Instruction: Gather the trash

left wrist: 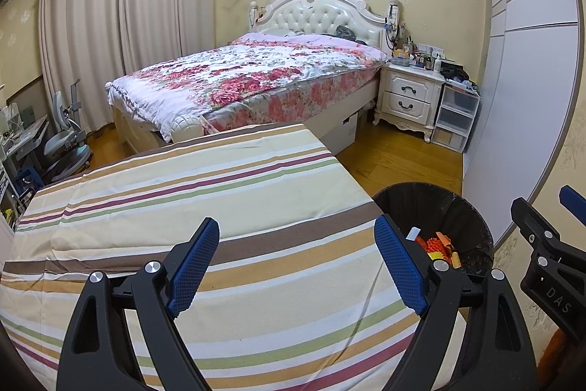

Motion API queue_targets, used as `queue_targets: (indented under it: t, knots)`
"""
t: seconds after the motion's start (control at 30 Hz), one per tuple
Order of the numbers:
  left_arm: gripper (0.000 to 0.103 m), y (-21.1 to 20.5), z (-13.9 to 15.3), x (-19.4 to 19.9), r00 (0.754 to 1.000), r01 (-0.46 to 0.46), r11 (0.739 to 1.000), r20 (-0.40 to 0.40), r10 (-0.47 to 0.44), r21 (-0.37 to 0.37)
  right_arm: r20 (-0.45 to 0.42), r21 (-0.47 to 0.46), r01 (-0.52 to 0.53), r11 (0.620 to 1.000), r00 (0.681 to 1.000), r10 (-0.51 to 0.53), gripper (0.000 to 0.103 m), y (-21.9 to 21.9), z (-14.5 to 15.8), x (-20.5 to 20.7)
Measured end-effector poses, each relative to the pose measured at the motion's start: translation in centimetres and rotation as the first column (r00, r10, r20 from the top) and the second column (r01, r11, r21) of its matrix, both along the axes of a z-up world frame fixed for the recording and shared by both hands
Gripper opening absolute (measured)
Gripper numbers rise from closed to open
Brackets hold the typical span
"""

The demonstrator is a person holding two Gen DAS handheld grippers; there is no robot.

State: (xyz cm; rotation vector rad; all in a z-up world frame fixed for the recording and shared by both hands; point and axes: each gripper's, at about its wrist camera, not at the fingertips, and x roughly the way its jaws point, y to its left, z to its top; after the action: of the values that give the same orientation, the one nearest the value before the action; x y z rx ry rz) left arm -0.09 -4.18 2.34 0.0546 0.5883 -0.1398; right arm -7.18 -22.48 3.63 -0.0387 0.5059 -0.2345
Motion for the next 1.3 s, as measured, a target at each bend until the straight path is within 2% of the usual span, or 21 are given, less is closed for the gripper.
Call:
queue_targets:
  t: [0.5, 0.97, 1.3]
  knots:
    - [0.084, 0.22, -0.16, -0.06, 1.000, -0.007, 1.000, 0.001, 0.007, 0.001, 0.000, -0.001, 0.002, 1.000, 1.000, -0.002, 0.083, -0.12, -0.06, 0.02]
    - [0.084, -0.03, 0.11, -0.46, 0.999, -0.009, 1.000, 0.033, 0.008, 0.017, -0.001, -0.002, 0.001, 1.000, 1.000, -0.001, 0.083, -0.14, -0.09, 0.04]
    - [0.084, 0.00, 0.12, -0.31, 1.000, -0.004, 1.000, 0.027, 0.005, -0.015, -0.004, -0.003, 0.000, 1.000, 1.000, 0.000, 0.083, -0.31, -0.14, 0.01]
